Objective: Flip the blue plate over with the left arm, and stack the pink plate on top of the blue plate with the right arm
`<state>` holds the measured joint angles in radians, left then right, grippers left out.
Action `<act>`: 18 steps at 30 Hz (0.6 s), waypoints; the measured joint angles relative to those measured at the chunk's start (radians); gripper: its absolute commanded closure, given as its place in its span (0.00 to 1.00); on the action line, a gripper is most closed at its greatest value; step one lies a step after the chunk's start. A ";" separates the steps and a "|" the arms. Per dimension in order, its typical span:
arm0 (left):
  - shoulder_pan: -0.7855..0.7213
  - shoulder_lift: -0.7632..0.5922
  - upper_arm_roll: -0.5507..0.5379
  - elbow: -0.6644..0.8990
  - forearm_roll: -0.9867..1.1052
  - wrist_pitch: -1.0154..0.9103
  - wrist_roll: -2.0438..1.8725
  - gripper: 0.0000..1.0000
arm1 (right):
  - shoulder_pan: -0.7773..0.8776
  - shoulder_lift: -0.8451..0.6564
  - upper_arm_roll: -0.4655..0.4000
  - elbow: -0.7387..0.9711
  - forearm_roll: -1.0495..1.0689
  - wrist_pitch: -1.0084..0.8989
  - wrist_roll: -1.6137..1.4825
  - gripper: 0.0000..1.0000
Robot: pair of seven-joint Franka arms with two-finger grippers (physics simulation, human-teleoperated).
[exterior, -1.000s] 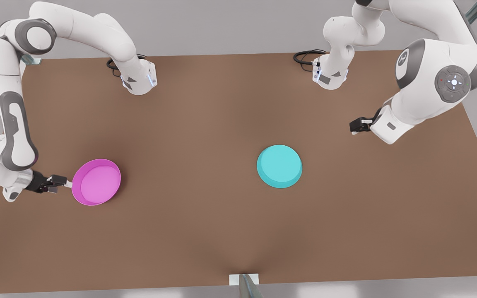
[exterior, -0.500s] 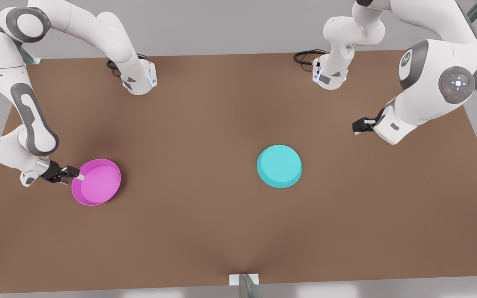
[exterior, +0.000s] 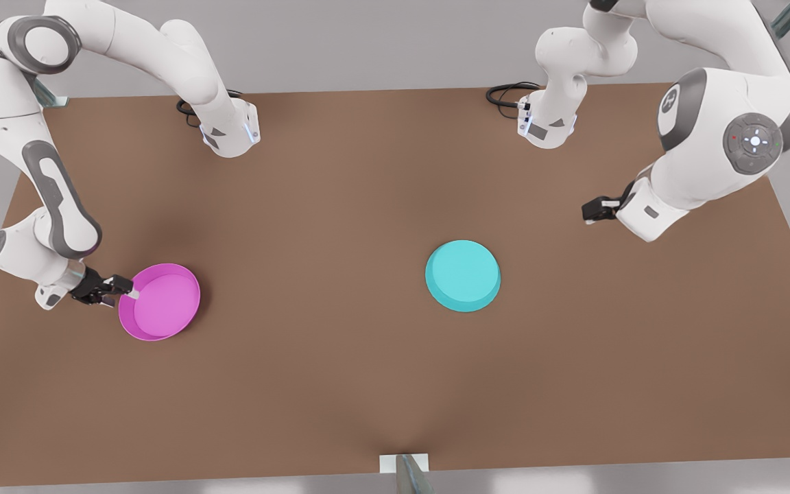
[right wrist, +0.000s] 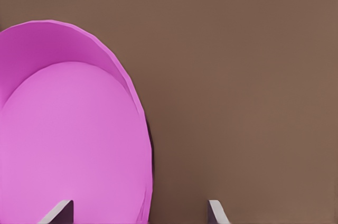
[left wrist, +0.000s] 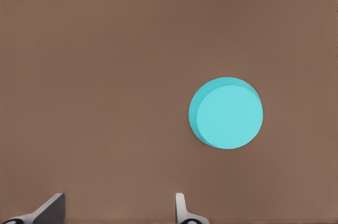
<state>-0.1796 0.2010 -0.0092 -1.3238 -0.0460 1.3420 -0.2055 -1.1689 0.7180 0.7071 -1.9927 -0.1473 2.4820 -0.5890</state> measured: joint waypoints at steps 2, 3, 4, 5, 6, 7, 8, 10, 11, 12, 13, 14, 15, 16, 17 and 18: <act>0.005 0.000 0.000 0.000 0.000 -0.003 0.000 0.00 | 0.001 0.001 -0.001 0.000 0.001 0.000 0.002 0.23; 0.004 0.000 0.000 0.000 0.000 -0.002 0.000 0.00 | 0.003 0.002 0.000 -0.001 0.002 0.004 0.002 0.25; 0.002 0.000 0.000 0.000 0.001 -0.004 0.000 0.00 | 0.003 0.003 0.000 -0.002 0.003 0.006 0.002 0.26; 0.003 0.000 0.000 0.000 0.001 -0.004 -0.001 0.00 | 0.003 0.003 0.000 -0.002 0.004 0.008 0.002 0.29; 0.008 -0.001 0.000 0.000 0.001 -0.006 0.001 0.00 | 0.003 0.003 0.000 -0.002 0.006 0.008 0.002 0.33; 0.014 -0.002 0.000 0.000 0.001 -0.006 0.002 0.00 | 0.003 0.003 0.000 -0.001 0.007 0.008 0.003 0.38; 0.012 -0.002 0.000 0.001 0.001 -0.002 0.002 0.00 | 0.003 0.003 0.000 -0.002 0.009 0.008 0.003 0.41; 0.004 -0.002 0.000 0.000 0.001 -0.001 0.000 0.00 | 0.005 0.003 0.000 -0.002 0.011 0.015 0.004 0.45; 0.004 -0.001 0.000 0.000 0.001 -0.001 0.000 0.00 | 0.005 0.003 0.000 -0.002 0.011 0.015 0.003 0.45; 0.006 0.000 0.000 0.000 0.001 0.000 0.000 0.00 | 0.005 0.007 0.000 -0.002 0.011 0.017 0.004 0.47; 0.004 0.000 0.001 0.000 0.001 0.000 0.000 0.00 | 0.005 0.009 0.000 -0.002 0.011 0.021 0.003 0.48; 0.003 0.000 0.001 0.001 0.002 0.000 0.000 0.00 | 0.005 0.009 0.000 -0.002 0.011 0.021 0.003 0.51; 0.003 0.000 0.001 0.000 0.002 0.002 0.000 0.00 | 0.003 0.009 0.000 -0.002 0.011 0.021 0.003 0.55; 0.003 0.000 0.001 0.001 0.002 0.002 0.000 0.00 | 0.005 0.009 0.000 -0.002 0.011 0.021 0.003 0.61; 0.003 0.000 0.001 0.001 0.002 0.002 -0.001 0.00 | 0.003 0.009 0.000 -0.002 0.011 0.021 0.004 0.66; 0.002 0.000 0.001 0.002 0.002 0.001 0.000 0.00 | 0.004 0.009 0.000 -0.002 0.011 0.021 0.003 0.70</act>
<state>-0.1771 0.2010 -0.0085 -1.3223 -0.0437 1.3429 -0.2057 -1.1652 0.7271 0.7071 -1.9942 -0.1366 2.5035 -0.5859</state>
